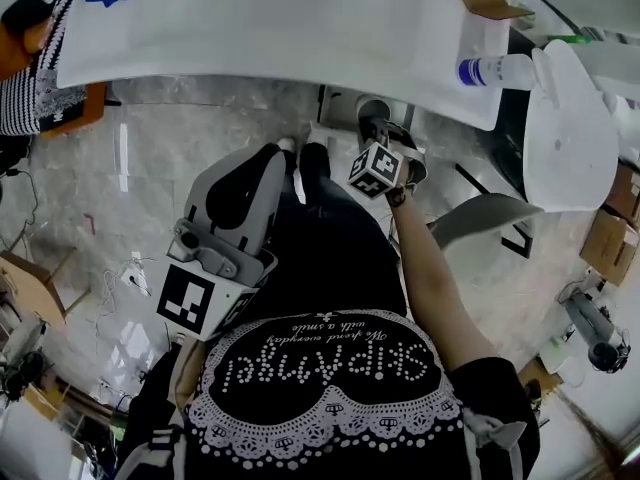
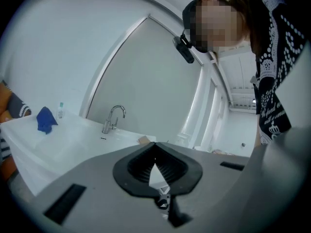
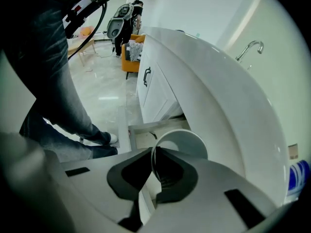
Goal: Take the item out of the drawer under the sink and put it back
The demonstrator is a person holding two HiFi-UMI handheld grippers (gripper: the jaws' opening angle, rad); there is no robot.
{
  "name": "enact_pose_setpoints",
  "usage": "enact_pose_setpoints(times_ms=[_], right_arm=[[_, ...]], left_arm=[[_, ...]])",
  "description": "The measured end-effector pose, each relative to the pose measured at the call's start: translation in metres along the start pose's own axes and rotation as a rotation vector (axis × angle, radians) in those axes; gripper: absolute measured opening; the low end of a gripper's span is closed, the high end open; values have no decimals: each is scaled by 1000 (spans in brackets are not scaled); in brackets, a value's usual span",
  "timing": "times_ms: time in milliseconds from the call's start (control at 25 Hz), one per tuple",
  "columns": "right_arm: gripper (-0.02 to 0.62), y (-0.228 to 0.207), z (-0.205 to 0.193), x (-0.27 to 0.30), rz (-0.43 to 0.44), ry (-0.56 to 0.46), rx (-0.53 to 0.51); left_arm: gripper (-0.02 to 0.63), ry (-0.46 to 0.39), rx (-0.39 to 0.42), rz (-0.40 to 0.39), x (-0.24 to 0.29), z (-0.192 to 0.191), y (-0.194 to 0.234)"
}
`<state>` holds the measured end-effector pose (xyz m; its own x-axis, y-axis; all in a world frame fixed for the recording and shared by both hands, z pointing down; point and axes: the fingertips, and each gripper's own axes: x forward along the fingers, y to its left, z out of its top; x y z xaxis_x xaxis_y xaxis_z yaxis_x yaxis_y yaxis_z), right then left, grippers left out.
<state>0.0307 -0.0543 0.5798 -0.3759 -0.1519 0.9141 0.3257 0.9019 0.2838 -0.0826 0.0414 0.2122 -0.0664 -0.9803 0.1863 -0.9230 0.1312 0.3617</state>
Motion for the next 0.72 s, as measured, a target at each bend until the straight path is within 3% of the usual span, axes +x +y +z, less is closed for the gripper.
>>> enact_pose_setpoints(times_ms=[720], right_arm=[[26, -10, 47, -64, -157, -142, 223]], left_arm=[[5, -41, 23, -71, -37, 11, 12]])
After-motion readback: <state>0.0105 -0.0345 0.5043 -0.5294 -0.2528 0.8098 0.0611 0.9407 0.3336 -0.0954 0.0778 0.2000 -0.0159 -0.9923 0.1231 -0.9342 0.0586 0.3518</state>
